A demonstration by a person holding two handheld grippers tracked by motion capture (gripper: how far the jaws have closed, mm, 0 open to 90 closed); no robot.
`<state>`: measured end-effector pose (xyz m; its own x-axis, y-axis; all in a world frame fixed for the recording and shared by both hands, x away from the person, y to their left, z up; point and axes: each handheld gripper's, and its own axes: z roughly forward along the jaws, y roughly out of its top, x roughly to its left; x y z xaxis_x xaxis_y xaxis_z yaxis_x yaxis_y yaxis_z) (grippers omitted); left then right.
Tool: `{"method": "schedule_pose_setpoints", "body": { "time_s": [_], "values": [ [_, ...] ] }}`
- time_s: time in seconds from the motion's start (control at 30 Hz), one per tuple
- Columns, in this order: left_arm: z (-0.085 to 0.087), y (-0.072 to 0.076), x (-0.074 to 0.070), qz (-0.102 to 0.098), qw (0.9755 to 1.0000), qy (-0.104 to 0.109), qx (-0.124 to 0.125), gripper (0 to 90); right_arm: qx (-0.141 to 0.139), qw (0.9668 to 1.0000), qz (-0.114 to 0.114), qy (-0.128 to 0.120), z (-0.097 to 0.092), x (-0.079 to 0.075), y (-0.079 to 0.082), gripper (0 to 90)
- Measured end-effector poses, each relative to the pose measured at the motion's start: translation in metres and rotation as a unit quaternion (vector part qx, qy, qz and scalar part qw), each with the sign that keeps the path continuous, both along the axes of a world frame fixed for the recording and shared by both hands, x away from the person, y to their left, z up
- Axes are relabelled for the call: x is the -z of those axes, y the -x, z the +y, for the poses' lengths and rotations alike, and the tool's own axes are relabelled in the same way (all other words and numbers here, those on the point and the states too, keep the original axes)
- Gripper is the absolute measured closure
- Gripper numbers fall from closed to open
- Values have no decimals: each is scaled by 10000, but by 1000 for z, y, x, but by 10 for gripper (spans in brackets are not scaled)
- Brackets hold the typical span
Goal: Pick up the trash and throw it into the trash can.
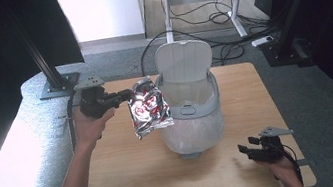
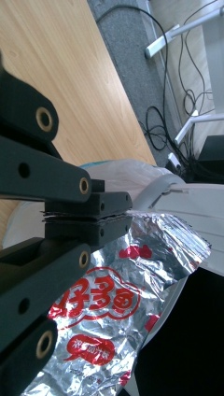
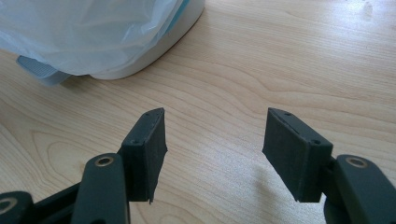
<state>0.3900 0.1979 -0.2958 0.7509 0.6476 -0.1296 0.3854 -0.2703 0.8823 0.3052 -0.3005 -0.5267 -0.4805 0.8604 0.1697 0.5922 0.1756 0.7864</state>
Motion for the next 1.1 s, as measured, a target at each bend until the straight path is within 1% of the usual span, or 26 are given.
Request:
{"method": "schedule_pose_setpoints", "body": {
  "time_s": [0.1,0.2,0.3,0.53,0.6,0.7,0.73,0.77,1.1],
  "values": [
    [-4,-2,-3,0,10000,-25,28,885,-1,10000,8,-2,0,0,0,387],
    [-7,-4,-4,10,10000,-3,44,883,-6,10000,26,4,0,1,0,387],
    [-14,-7,-5,23,9999,-85,107,883,-9,10000,21,7,0,1,0,387],
    [-23,-13,-6,42,9999,-114,121,883,-17,10000,36,24,0,1,0,387],
    [-27,-15,-6,43,9998,-154,125,883,-21,10000,38,18,0,1,0,387],
    [-35,-20,-7,60,9997,-134,180,883,-26,10000,40,24,0,1,0,387],
    [-35,-20,-7,60,9997,-134,180,882,-26,10000,40,24,0,1,0,387],
    [-39,-22,-7,65,9997,-144,205,882,-9,10000,39,30,-1,1,-1,386],
    [-56,-31,-9,93,9993,-201,299,880,49,10000,35,-28,-5,1,-1,386]
  ]
}}
